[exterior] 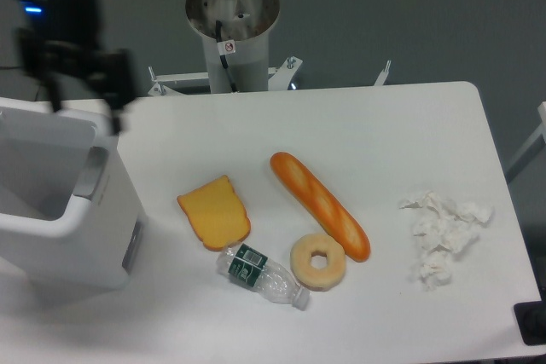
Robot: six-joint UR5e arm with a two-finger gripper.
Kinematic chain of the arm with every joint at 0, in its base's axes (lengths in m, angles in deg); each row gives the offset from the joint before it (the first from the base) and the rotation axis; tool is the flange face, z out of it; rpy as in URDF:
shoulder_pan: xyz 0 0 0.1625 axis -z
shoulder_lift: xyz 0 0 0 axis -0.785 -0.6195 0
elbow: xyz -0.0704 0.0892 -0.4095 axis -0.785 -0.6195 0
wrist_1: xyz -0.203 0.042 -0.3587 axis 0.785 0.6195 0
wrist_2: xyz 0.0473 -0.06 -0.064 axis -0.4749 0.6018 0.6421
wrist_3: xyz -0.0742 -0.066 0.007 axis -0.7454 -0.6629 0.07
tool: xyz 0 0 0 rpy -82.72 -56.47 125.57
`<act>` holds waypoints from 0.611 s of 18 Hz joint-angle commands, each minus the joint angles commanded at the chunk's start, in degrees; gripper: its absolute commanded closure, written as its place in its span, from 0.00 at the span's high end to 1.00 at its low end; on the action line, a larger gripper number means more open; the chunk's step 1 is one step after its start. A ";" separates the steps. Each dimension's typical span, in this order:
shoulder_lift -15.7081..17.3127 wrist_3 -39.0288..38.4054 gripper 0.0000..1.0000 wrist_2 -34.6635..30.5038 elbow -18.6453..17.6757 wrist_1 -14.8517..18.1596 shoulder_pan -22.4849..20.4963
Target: Place the round bread in the trash can
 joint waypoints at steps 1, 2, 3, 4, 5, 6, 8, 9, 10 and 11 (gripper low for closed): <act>0.00 2.73 1.00 -0.44 -1.41 0.00 -2.72; 0.09 4.41 1.00 -0.88 -2.90 -0.09 -5.36; -0.08 6.00 1.00 -0.97 -4.66 -0.26 -7.73; -0.52 8.28 1.00 -1.14 -5.63 -0.26 -10.19; -0.78 12.13 1.00 -1.15 -5.81 0.08 -13.09; -1.66 16.34 1.00 -0.97 -5.73 0.44 -15.38; -4.64 21.72 1.00 -1.32 -5.55 1.93 -16.80; -5.87 22.53 1.00 -1.50 -5.29 2.11 -17.42; -7.02 22.97 1.00 -1.50 -5.29 2.28 -18.55; -8.85 23.24 1.00 -1.58 -5.29 2.37 -19.26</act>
